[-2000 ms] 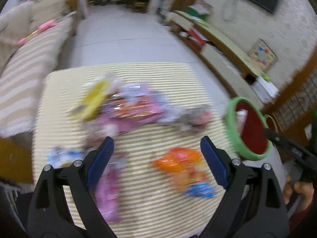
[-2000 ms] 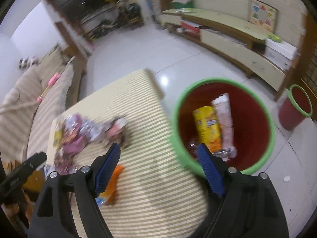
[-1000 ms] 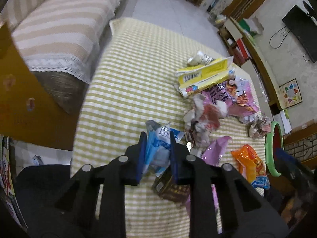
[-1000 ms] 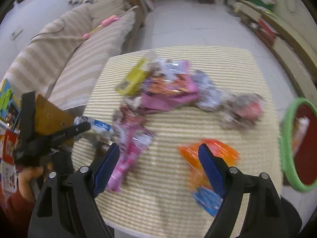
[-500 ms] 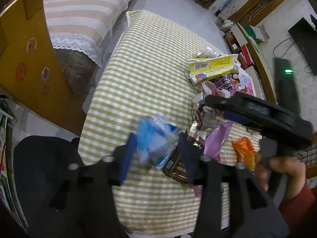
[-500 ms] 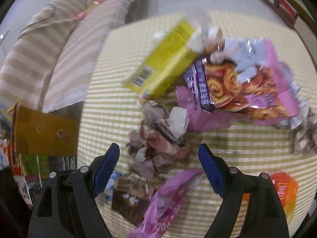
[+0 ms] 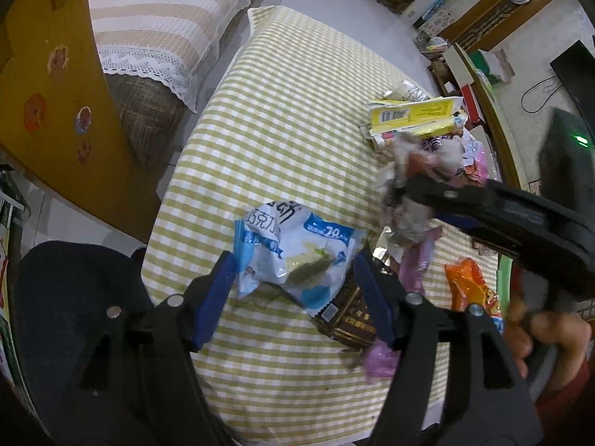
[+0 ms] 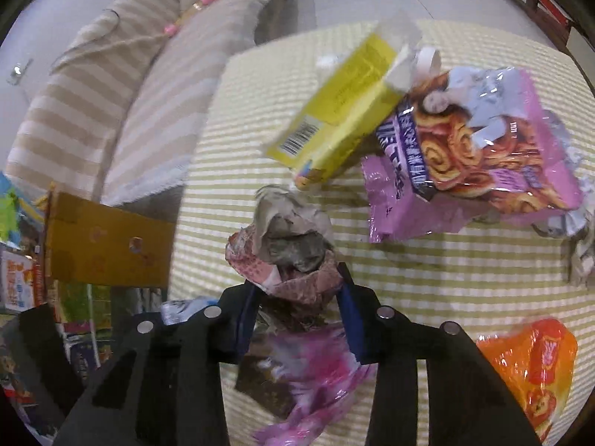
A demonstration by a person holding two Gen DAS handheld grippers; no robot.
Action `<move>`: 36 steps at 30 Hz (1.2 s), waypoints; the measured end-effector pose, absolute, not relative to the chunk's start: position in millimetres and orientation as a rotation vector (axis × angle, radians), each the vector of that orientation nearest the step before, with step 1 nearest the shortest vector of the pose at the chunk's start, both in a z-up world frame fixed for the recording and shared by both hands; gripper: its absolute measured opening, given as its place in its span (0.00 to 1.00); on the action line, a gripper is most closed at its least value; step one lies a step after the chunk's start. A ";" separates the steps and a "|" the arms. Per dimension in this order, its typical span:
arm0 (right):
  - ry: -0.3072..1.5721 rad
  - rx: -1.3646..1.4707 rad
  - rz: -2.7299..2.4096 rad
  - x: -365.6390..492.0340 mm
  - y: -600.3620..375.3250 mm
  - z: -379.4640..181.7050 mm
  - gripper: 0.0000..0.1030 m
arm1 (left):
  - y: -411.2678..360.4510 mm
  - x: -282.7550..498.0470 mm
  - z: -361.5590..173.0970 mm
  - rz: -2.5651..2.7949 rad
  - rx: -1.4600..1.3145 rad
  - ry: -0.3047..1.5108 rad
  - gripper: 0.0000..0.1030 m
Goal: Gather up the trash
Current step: 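Grasp the crumpled paper ball with the right gripper while the left holds the wrapper, then carry the wrapper and paper ball over the red bin and release both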
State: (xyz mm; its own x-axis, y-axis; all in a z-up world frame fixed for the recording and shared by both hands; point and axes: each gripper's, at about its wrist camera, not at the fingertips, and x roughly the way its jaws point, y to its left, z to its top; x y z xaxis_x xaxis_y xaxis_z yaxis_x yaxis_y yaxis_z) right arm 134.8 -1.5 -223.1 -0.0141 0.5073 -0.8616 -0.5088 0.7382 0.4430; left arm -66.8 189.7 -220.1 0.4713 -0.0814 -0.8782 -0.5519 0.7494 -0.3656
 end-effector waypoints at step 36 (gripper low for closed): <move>1.081 0.159 0.680 85.1 -159.6 -139.4 0.37 | 115.0 -16.8 -128.8 0.121 -0.520 0.912 0.24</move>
